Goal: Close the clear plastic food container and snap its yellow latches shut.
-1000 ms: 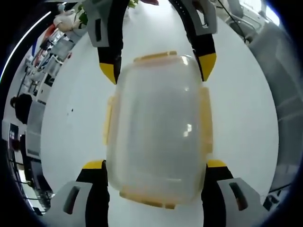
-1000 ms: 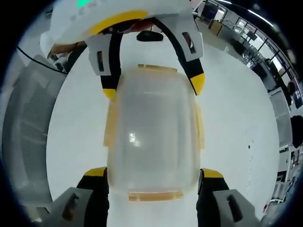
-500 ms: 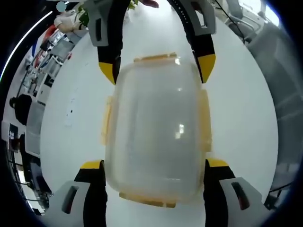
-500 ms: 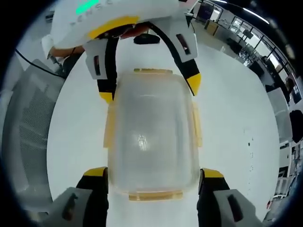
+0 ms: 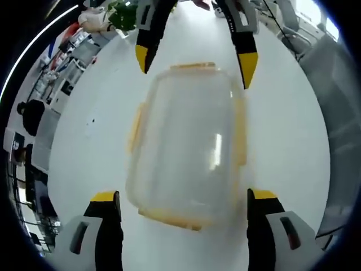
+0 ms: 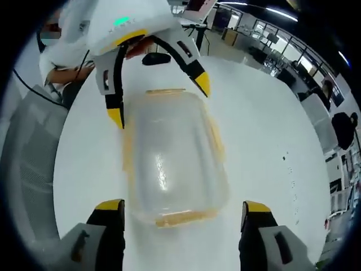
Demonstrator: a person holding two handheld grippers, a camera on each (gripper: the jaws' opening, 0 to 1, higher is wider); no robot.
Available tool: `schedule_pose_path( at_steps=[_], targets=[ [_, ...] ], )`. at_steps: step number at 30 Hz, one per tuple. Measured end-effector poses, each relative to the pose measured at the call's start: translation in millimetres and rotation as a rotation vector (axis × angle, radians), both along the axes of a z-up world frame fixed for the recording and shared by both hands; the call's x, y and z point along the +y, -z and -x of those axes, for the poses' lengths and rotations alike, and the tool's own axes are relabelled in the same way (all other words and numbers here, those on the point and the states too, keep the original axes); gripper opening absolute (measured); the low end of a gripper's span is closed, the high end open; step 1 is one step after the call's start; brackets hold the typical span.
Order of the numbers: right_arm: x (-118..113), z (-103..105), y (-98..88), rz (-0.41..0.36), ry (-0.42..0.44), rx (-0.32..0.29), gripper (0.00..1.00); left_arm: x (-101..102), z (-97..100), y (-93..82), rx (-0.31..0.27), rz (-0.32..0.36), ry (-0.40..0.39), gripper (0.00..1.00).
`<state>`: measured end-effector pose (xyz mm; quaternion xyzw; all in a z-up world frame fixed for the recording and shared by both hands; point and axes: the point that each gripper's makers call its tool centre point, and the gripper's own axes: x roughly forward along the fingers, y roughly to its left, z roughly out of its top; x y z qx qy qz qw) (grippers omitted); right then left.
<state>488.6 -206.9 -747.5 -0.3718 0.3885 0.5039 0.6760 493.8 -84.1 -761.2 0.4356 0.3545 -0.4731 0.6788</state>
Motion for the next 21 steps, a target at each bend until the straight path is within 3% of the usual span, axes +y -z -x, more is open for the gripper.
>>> schedule_pose_path(
  at_steps=[7, 13, 21],
  targets=[
    [-1.5, 7.2, -3.7, -0.077, 0.086, -0.012, 0.83, 6.3, 7.7, -6.0, 0.012, 0.085, -0.116, 0.92],
    [-0.9, 18.4, -1.5, -0.123, 0.149, 0.003, 0.82, 7.4, 12.4, -8.5, -0.003, 0.117, -0.157, 0.92],
    [-0.8, 33.6, 0.9, -0.140, 0.167, 0.014, 0.81, 5.8, 19.9, -13.7, -0.009, 0.160, -0.202, 0.91]
  ],
)
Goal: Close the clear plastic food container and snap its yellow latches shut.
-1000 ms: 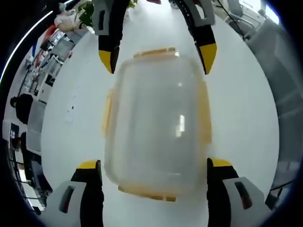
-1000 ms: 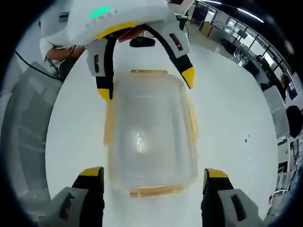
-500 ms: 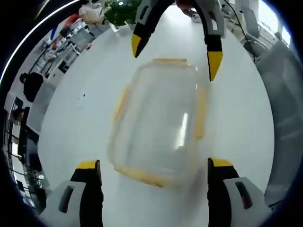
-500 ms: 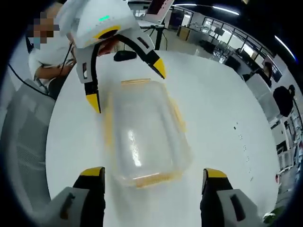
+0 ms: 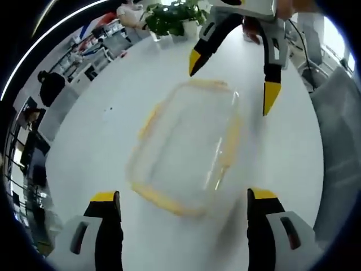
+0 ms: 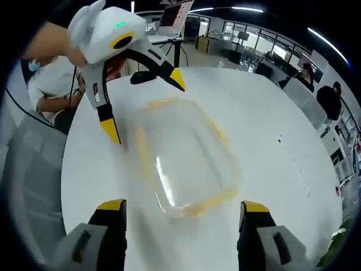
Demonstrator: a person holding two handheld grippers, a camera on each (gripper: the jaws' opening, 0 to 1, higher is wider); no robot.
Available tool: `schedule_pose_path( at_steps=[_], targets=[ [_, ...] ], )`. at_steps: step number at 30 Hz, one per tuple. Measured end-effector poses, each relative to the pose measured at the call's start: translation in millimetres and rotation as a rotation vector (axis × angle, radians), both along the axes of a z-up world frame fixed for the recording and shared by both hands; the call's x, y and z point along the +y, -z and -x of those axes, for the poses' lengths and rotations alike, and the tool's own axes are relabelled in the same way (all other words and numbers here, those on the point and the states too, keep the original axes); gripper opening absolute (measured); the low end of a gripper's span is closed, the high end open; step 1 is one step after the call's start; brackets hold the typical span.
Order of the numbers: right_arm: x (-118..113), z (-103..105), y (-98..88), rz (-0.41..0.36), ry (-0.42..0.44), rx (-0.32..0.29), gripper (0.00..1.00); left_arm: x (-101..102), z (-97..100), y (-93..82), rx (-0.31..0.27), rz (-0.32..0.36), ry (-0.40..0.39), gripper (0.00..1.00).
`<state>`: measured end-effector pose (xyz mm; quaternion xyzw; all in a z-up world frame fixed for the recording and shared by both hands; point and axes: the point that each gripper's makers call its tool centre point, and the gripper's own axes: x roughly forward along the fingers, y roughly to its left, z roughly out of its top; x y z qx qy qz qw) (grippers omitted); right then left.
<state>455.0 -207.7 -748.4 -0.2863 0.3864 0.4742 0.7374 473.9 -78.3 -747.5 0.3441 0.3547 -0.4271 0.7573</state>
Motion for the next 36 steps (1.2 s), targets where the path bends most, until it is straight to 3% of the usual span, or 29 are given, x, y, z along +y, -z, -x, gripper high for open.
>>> schedule_pose_path(
  at_steps=[16, 33, 36],
  targets=[
    [-2.2, 26.1, -6.7, -0.067, 0.035, 0.029, 0.78, -1.6, 18.9, -11.5, -0.012, 0.059, -0.037, 0.90],
    [-3.7, 58.1, -16.4, -0.156, 0.103, -0.005, 0.77, 1.2, 42.2, -27.9, -0.050, 0.159, -0.109, 0.89],
    [-7.4, 63.0, -18.0, -0.179, 0.124, -0.024, 0.77, 2.3, 47.0, -32.8, -0.063, 0.207, -0.143, 0.89]
  ],
)
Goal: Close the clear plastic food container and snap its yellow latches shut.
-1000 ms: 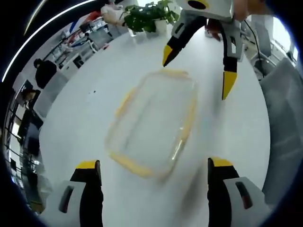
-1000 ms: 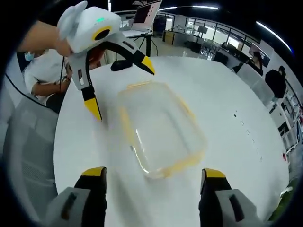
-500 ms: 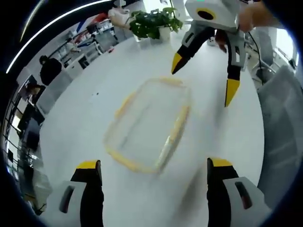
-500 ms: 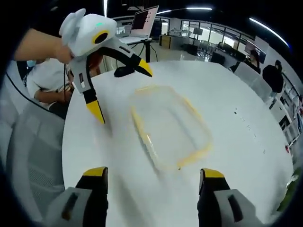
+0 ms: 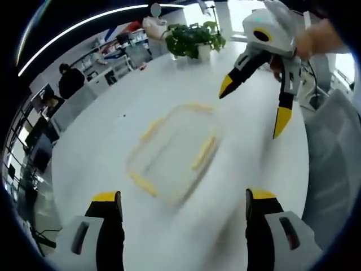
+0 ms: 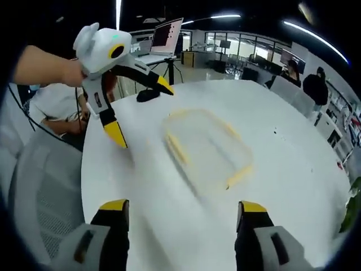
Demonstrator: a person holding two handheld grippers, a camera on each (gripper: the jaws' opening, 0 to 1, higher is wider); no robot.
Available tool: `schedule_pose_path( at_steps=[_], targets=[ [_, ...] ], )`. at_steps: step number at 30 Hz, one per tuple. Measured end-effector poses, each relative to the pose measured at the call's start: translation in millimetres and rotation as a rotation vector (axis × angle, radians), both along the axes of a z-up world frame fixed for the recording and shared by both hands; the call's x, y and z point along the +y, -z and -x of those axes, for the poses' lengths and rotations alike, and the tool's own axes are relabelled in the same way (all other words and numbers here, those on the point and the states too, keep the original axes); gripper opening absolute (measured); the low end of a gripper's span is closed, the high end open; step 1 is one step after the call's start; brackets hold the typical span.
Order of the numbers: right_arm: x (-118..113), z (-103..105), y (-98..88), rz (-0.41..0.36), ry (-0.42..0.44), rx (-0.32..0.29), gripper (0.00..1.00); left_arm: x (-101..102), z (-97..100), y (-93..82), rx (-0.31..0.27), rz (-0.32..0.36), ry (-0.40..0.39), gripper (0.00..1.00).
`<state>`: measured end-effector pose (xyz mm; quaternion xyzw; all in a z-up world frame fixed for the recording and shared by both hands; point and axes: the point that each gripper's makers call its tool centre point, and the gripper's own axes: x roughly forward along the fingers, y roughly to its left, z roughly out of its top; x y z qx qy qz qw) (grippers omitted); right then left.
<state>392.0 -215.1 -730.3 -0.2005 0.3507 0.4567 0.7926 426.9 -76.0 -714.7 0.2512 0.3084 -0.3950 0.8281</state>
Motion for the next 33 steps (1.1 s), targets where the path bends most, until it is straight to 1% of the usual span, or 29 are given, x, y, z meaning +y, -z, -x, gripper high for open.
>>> schedule_pose_path(
  at_steps=[3, 5, 8, 11, 14, 19, 21, 23, 26, 31, 33],
  targets=[
    [-6.2, 4.7, 0.7, -0.017, 0.025, -0.011, 0.76, 2.2, 5.0, -1.4, -0.010, 0.048, -0.030, 0.90],
    [-11.0, 7.2, -0.8, -0.030, 0.044, -0.033, 0.75, 6.0, 8.7, 0.8, -0.006, 0.053, -0.048, 0.90],
    [-16.9, 14.8, -3.1, -0.063, 0.074, -0.040, 0.75, 12.8, 18.6, 4.5, -0.002, 0.059, -0.069, 0.90],
    [-22.4, 23.0, -3.0, -0.062, 0.091, -0.045, 0.75, 16.9, 25.7, 3.3, -0.010, 0.067, -0.085, 0.89],
    [-24.6, 30.5, -6.9, -0.075, 0.101, -0.057, 0.75, 19.8, 32.6, -2.3, -0.013, 0.120, -0.139, 0.89],
    [-28.5, 39.9, -13.0, -0.102, 0.118, -0.082, 0.75, 21.9, 46.4, -3.4, -0.024, 0.129, -0.160, 0.90],
    [-30.3, 41.7, -18.4, -0.132, 0.140, -0.099, 0.75, 21.9, 52.5, -6.1, -0.035, 0.139, -0.165, 0.90],
    [-32.7, 43.9, -21.0, -0.146, 0.156, -0.109, 0.75, 23.0, 57.6, -8.2, -0.051, 0.146, -0.170, 0.91],
    [-36.2, 49.1, -26.0, -0.171, 0.178, -0.142, 0.76, 23.5, 66.7, -9.6, -0.057, 0.174, -0.176, 0.94],
    [-43.0, 59.3, -30.5, -0.186, 0.203, -0.185, 0.77, 32.5, 81.1, -11.1, -0.075, 0.198, -0.217, 0.95],
    [-47.3, 63.4, -29.4, -0.173, 0.214, -0.201, 0.76, 37.7, 87.6, -9.5, -0.073, 0.204, -0.235, 0.95]
  ],
)
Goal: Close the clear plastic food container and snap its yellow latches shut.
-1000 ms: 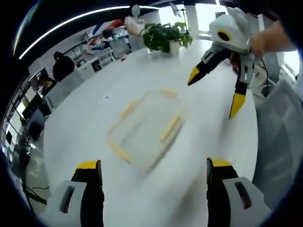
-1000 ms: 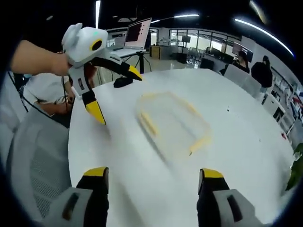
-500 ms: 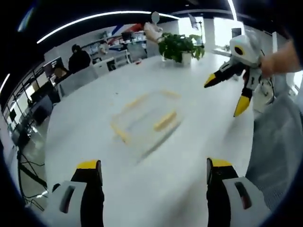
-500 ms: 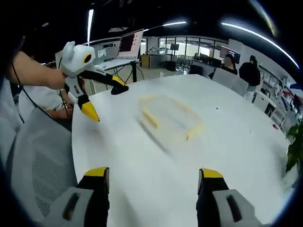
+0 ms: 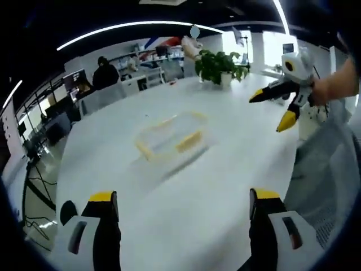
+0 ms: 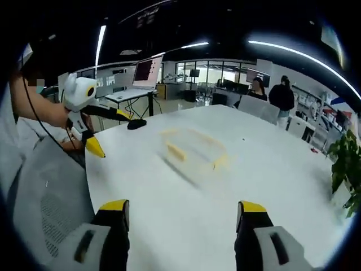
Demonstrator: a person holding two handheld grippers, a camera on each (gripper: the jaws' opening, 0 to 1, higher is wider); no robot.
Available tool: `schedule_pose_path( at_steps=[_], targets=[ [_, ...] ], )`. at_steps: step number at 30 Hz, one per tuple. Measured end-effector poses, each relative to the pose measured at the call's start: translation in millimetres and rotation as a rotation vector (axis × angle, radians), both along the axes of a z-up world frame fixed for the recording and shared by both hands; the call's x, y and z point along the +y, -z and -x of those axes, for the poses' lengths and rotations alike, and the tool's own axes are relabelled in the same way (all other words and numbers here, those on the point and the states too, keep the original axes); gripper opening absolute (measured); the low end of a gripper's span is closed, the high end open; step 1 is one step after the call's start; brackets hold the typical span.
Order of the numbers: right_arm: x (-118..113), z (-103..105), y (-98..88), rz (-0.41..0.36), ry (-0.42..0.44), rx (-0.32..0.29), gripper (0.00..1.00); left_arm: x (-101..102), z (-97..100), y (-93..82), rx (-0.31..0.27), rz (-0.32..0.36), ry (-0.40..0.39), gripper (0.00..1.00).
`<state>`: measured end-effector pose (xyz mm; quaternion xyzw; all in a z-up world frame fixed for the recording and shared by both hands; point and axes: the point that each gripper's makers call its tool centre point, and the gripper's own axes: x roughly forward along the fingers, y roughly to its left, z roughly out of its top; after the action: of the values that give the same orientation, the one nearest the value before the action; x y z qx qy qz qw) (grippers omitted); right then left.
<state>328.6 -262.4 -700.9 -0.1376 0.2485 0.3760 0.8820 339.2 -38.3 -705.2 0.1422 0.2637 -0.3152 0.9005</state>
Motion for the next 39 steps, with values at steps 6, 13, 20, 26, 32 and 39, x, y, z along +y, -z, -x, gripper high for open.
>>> schedule_pose_path(
  at_steps=[6, 13, 20, 26, 32, 39],
  targets=[
    [-5.6, 9.8, -4.9, -0.040, 0.038, -0.022, 0.74, 6.3, 15.6, 2.7, 0.001, 0.033, -0.034, 0.94],
    [-8.1, 23.0, -3.1, -0.061, 0.054, -0.018, 0.76, 10.2, 32.1, 2.1, -0.009, 0.036, -0.063, 0.94],
    [-15.9, 28.5, -3.0, -0.057, 0.075, -0.038, 0.74, 10.2, 38.0, 6.5, -0.009, 0.064, -0.094, 0.93],
    [-15.4, 30.4, 2.1, -0.068, 0.081, -0.021, 0.75, 9.2, 37.3, 8.3, -0.014, 0.070, -0.106, 0.92],
    [-11.1, 32.6, 2.7, -0.066, 0.062, -0.027, 0.76, 8.1, 37.2, 8.9, -0.014, 0.085, -0.111, 0.94],
    [-10.5, 33.3, 3.0, -0.073, 0.060, -0.026, 0.77, 7.0, 37.8, 8.3, -0.018, 0.087, -0.108, 0.94]
  ],
)
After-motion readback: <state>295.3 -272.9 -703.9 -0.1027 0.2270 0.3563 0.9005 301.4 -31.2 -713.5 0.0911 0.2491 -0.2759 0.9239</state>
